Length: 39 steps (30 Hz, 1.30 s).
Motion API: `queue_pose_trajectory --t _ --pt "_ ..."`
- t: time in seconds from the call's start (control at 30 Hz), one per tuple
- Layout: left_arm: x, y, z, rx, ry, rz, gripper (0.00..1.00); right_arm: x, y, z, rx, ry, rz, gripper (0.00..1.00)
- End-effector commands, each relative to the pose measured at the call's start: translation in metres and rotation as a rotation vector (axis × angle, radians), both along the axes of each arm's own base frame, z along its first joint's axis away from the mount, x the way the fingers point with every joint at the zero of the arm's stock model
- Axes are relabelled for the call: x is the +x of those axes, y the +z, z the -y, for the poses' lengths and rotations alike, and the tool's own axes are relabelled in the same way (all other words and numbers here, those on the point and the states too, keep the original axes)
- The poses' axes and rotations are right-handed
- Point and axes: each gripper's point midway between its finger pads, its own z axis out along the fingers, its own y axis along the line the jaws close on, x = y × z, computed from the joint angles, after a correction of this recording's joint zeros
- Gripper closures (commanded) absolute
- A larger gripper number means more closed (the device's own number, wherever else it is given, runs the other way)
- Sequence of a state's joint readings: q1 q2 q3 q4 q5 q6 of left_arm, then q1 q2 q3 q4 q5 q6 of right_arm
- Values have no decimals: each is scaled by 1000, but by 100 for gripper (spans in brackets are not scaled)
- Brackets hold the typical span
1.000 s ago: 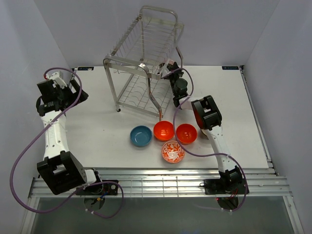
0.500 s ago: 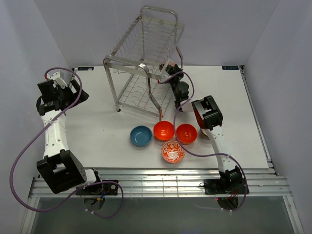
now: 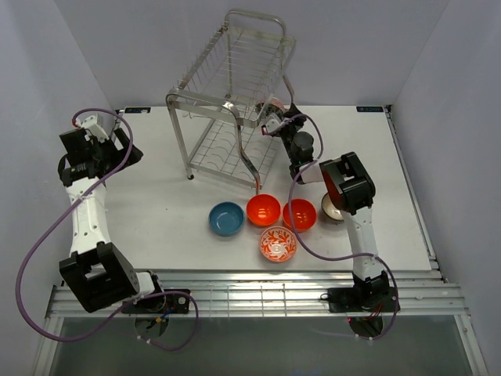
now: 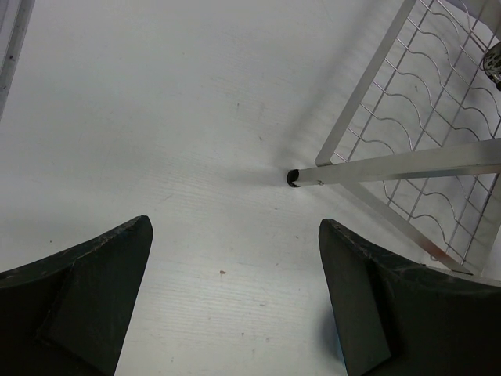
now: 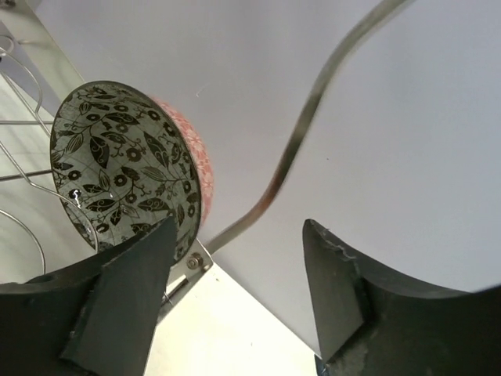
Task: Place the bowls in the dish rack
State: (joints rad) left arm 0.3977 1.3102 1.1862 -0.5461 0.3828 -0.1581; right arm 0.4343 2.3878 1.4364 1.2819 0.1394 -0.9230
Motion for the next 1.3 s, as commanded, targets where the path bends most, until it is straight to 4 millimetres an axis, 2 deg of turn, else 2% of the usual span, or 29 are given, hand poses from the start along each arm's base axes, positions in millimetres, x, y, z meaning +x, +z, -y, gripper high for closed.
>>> queue_pose_trajectory --t 0.0,0.13,0.2,0.27,0.33,0.37,0.4,0.43,0.47,0.5,0.53,0.57,0.7,0.73,0.77,0.83,0.87,0.9,0.93,0.97,1.0,1.03,1.07,1.17,1.23,1.27 --pt "-9 22 2 49 -28 62 2 -49 127 21 214 29 362 26" --pt "-19 20 8 74 -74 43 2 -70 127 30 233 41 308 20" --pt "-25 18 12 84 -109 33 2 -86 128 37 239 43 276 16" --pt "-36 14 25 107 -235 22 2 -105 135 47 245 40 256 12" --pt "-50 13 38 121 -340 26 2 -111 129 51 252 34 168 7" --pt "-56 13 41 125 -373 29 4 -122 150 57 275 34 170 5" --pt "-61 13 46 133 -416 36 6 -127 141 61 293 31 110 2" --pt "-71 10 53 126 -456 20 7 -127 123 60 265 29 7 4" --pt "-78 15 62 153 -530 54 7 -139 139 65 282 35 2 7" --pt "-84 15 68 157 -576 62 9 -145 130 66 279 38 -50 10" --pt "-96 11 76 139 -616 43 11 -147 109 67 263 32 -158 10" --pt "-101 12 80 162 -665 61 11 -157 120 71 272 39 -169 10" --pt "-133 -4 101 169 -867 51 12 -180 96 80 263 49 -375 10" --pt "-145 -13 108 146 -902 22 12 -184 93 81 259 58 -410 10" --pt "-151 -18 117 158 -957 19 12 -195 83 84 239 59 -487 10" --pt "-163 -32 126 216 -1034 -3 12 -205 77 84 211 74 -562 10" --pt "-169 -35 142 238 -1119 -2 12 -209 89 87 220 77 -571 10" --pt "-173 -37 150 257 -1158 -3 12 -217 74 93 208 75 -655 10" --pt "-171 -41 154 289 -1163 -11 12 -222 73 96 212 85 -688 10" --pt "-178 -43 178 306 -1266 -2 12 -225 83 100 234 90 -692 10" --pt "-171 -43 187 334 -1284 14 13 -232 70 110 237 76 -769 10" --pt "-172 -50 194 326 -1283 -42 15 -235 71 115 243 65 -784 10" --pt "-178 -53 215 334 -1362 -42 17 -237 75 122 256 55 -787 10" --pt "-171 -63 255 352 -1414 -70 20 -244 76 145 294 9 -834 10" --pt "-162 -69 271 346 -1415 -89 21 -248 74 162 322 -18 -864 10" --pt "-163 -82 280 316 -1426 -159 26 -250 74 169 331 -30 -865 10"
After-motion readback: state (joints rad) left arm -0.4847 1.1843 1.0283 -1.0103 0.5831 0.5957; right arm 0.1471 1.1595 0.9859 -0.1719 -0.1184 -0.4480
